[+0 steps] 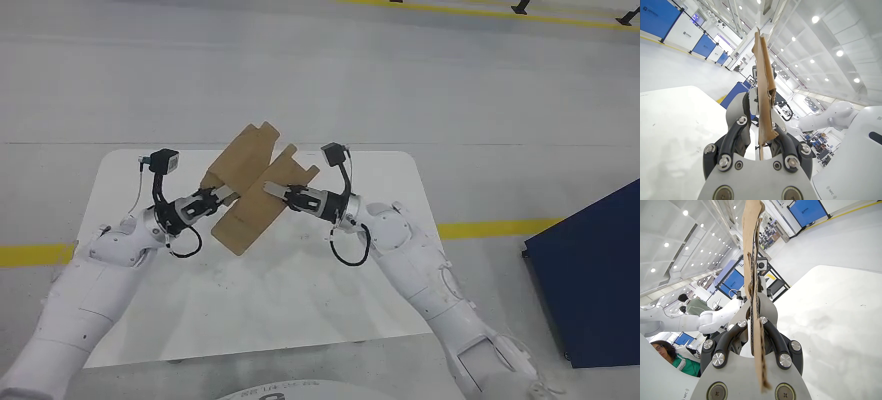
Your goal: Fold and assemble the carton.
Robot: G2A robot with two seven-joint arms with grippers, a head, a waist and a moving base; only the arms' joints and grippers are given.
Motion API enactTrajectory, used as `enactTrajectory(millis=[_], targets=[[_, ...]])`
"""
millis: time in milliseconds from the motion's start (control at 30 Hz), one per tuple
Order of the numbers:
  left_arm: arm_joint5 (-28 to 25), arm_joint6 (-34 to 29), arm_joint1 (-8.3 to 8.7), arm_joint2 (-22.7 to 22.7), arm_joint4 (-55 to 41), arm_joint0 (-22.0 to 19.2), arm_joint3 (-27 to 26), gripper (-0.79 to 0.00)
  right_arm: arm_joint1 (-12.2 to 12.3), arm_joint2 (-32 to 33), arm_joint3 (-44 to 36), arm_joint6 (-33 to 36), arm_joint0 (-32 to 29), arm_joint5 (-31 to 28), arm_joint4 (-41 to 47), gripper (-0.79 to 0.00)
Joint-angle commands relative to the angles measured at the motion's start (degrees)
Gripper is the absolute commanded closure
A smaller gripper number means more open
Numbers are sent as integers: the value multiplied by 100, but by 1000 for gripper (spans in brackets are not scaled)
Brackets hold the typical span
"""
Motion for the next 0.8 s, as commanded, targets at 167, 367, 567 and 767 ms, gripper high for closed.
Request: enactTrajectory(millis=[167,367,567,767], targets=[[0,313,-96,20,307,44,-32,-169,-20,-51,13,-52,38,73,-98,0],[0,180,-117,-59,118,78,-45,0,-29,-58,21,-64,48,81,-127,0],[0,38,-143,-155,53,108,-50,0,-34,-62,25,-50,50,68,-138,0],[0,-58,-176,-235,58,130,-48,0,-36,-52,13,-40,32,50,-123,-219]])
